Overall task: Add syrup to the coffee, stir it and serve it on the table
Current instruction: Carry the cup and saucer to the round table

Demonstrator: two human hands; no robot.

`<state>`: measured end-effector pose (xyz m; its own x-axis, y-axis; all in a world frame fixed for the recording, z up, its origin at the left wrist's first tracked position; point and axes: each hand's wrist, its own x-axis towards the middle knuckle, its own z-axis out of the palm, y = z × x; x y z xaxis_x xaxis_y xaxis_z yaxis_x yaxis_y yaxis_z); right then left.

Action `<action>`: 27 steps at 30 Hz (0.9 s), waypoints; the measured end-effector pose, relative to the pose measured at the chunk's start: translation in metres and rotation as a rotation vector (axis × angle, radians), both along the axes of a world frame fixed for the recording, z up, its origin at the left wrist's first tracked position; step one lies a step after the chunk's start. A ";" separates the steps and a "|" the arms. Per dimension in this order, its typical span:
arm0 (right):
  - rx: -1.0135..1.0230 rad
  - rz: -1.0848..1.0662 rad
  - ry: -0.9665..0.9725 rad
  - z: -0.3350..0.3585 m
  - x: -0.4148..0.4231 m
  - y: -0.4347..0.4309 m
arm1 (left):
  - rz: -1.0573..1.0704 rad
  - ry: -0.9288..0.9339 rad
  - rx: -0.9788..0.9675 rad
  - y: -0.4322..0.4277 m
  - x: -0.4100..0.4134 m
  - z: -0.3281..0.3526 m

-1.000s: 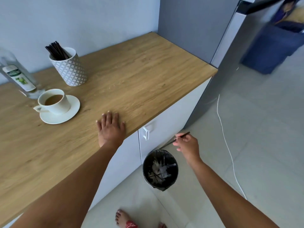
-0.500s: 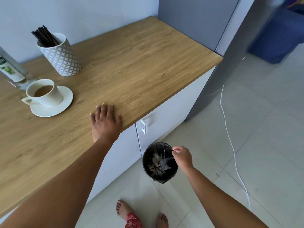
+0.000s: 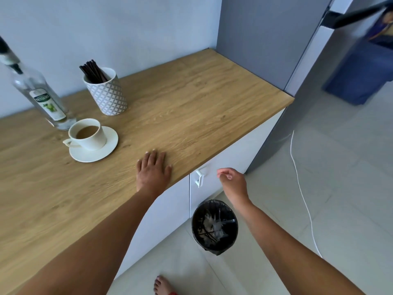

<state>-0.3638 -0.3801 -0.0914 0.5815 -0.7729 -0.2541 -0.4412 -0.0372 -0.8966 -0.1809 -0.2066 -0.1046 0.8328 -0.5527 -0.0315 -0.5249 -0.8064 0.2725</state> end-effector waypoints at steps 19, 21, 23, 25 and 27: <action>-0.101 0.451 -0.031 0.069 0.235 0.111 | 0.473 0.351 -0.551 0.172 0.083 0.041; -0.115 0.476 -0.014 0.070 0.253 0.120 | 0.560 0.361 -0.616 0.187 0.100 0.043; -0.115 0.502 0.000 0.069 0.269 0.126 | 0.635 0.379 -0.663 0.198 0.115 0.044; -0.104 0.511 0.015 0.068 0.284 0.130 | 0.689 0.420 -0.704 0.202 0.128 0.047; -0.100 0.514 0.025 0.064 0.299 0.132 | 0.725 0.458 -0.730 0.203 0.141 0.051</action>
